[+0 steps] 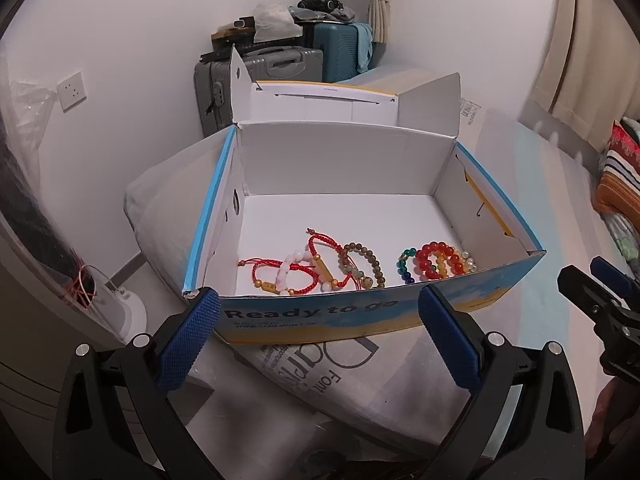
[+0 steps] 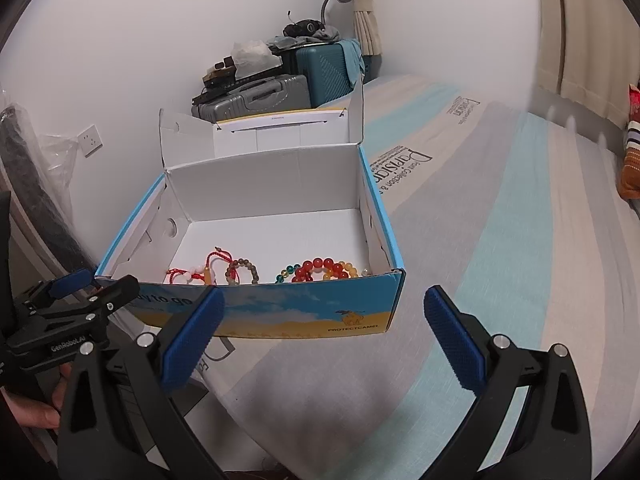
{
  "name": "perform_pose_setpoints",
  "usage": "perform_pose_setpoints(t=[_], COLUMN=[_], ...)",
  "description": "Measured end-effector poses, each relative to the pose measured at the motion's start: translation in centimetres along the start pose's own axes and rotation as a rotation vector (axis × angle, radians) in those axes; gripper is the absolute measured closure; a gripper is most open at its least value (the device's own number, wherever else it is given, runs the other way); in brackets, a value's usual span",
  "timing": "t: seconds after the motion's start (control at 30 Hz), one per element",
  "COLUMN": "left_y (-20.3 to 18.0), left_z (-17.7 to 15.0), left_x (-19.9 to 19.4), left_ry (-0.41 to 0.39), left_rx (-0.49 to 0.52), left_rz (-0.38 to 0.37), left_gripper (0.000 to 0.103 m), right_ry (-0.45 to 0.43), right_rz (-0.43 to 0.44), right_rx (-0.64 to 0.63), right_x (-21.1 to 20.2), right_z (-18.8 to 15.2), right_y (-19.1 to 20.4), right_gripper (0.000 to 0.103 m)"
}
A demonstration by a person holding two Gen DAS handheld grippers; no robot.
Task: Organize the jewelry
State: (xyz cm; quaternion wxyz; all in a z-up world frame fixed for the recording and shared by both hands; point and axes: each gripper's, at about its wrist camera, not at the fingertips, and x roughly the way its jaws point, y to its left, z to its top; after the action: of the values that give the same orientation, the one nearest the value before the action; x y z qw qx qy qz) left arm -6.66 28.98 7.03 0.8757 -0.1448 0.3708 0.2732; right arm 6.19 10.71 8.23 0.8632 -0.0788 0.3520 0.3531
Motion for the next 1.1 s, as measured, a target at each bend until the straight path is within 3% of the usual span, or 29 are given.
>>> perform_pose_setpoints(t=[0.73, 1.1], left_y=[-1.2, -0.8], left_z=[-0.1, 0.1], left_x=[-0.3, 0.1], left_ry=[-0.024, -0.001], left_rx=[0.059, 0.029], left_rz=[0.051, 0.032], left_gripper=[0.006, 0.006], right_ry=[0.006, 0.011], right_rz=[-0.005, -0.004], right_rx=[-0.007, -0.012], right_x=[0.2, 0.2], right_z=[-0.1, -0.2], right_y=[-0.1, 0.1], right_gripper=[0.007, 0.007])
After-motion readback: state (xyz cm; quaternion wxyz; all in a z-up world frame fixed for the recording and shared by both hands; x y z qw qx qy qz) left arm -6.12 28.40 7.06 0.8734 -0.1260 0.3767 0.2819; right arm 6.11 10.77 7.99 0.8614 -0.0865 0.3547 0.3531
